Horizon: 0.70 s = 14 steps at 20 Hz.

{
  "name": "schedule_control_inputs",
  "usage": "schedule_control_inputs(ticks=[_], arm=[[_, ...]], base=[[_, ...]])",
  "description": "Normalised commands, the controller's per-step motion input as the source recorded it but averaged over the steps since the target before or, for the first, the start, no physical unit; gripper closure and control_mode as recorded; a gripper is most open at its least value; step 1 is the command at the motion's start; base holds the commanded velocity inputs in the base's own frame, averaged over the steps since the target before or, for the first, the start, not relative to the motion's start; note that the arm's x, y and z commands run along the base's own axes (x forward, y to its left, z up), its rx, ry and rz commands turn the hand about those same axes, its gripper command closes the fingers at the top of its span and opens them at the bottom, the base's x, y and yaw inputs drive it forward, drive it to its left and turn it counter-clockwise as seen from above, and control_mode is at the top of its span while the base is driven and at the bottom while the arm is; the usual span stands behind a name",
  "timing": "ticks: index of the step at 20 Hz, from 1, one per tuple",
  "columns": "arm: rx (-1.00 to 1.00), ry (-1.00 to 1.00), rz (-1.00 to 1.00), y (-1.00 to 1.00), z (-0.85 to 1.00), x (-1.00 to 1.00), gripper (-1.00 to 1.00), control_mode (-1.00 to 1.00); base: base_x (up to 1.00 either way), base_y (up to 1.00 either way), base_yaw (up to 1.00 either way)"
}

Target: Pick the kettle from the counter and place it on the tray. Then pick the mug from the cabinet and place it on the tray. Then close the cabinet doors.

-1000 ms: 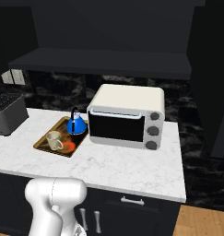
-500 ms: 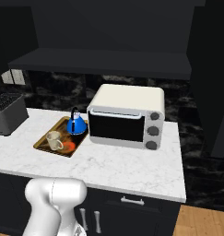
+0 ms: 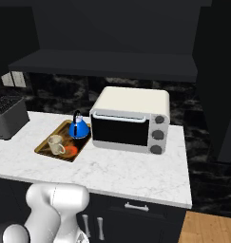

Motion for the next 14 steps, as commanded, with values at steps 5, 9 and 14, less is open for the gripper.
schedule_control_inputs(ticks=[5,9,14], arm=[[0.06,0.00,-0.25,0.15,0.00,0.08,-1.00,-1.00],[0.08,0.00,-0.25,0.02,0.01,-0.01,-1.00,-1.00],[0.09,0.00,-0.27,-0.02,0.06,-0.12,-1.00,-1.00]], base=[[0.00,0.00,0.00],[0.00,0.00,0.00],[0.00,0.00,0.00]])
